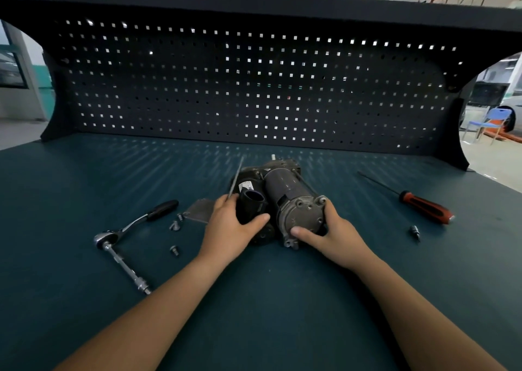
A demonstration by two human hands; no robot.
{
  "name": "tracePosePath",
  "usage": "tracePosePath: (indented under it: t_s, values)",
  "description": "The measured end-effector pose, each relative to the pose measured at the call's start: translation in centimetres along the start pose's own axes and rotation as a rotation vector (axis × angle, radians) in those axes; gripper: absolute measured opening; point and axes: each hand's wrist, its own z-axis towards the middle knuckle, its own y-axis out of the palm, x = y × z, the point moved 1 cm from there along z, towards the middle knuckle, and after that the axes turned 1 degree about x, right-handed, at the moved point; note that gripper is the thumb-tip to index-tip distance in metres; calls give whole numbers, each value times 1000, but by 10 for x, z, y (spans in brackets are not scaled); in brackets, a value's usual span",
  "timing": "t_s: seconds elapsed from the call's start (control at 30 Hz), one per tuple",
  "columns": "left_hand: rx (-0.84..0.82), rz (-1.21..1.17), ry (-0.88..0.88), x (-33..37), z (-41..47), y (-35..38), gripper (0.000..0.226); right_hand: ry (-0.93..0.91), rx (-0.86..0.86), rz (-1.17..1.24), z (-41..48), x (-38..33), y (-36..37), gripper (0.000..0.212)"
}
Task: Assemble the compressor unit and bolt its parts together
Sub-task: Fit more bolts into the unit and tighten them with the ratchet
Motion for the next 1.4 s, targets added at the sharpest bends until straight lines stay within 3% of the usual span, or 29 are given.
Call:
tracePosePath:
  t_s: [0.2, 0.37, 0.5, 0.73, 0.9, 1.0, 1.13, 1.3, 1.4]
  values:
    - [85, 26, 66, 0, -2, -2, 45, -18, 67, -3, 3, 0, 1, 73]
    - [57, 83, 49, 5, -2, 0, 49, 24, 21, 136, 3, -3, 2, 73]
    - [96, 80, 38, 6, 0, -4, 39, 24, 65, 118, -4, -13, 3, 73]
    - [74, 94, 53, -2, -5, -28, 30, -17, 56, -101, -23, -38, 7, 99]
    - [68, 142, 88, 8, -13, -41, 31, -93, 117, -99, -38, -50, -3, 84]
    - [78, 171, 78, 14, -15, -51, 36, -132, 156, -40, -44, -62, -7, 86]
    - [82, 87, 51, 22, -18, -63, 26, -165, 267, 50, -45, -75, -11, 68]
    - [70, 1, 15, 30, -22, -69, 23, -150, 305, 49, -48, -86, -16, 70]
    - [49, -36, -22, 37, -12, -77, 28, -146, 330, 94, -41, -94, -24, 50]
